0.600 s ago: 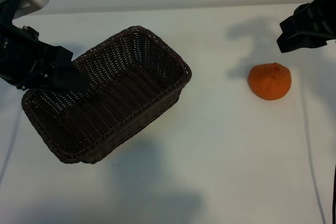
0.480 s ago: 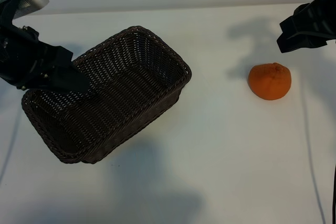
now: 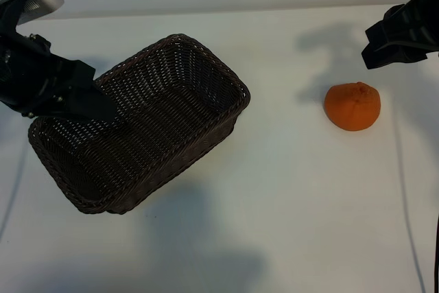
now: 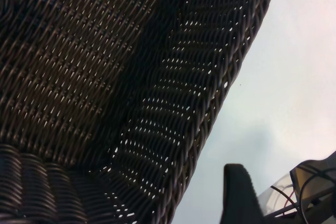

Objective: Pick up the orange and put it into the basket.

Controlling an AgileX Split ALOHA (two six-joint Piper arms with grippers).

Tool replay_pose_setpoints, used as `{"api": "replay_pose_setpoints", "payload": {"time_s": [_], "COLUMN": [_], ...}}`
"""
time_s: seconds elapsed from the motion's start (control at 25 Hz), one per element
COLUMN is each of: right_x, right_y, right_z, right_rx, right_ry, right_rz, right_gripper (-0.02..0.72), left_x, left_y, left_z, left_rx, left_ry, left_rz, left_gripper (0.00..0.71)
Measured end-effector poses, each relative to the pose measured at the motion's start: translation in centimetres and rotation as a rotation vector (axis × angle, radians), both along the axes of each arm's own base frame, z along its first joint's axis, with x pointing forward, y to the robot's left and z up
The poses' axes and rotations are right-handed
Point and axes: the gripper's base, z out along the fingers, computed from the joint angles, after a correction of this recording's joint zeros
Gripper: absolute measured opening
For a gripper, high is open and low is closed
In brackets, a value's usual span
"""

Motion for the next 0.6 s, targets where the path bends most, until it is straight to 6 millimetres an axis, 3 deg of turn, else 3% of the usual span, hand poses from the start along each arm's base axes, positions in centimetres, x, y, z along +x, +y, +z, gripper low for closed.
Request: {"api": "replay_pose_setpoints", "payload": {"time_s": [0.6], "right_x": [0.00], "right_y": [0.00], "right_z": [0.00], "right_rx": [0.000], "right_ry": [0.000], "right_rz": [0.000], "right_gripper": [0.391], "left_x": [0.03], "left_y": [0.17], "left_z": [-0.10], "left_rx": [0.025], "left_ry": [-0.019], "left_rz": [-0.024], "left_gripper": [0.452]}}
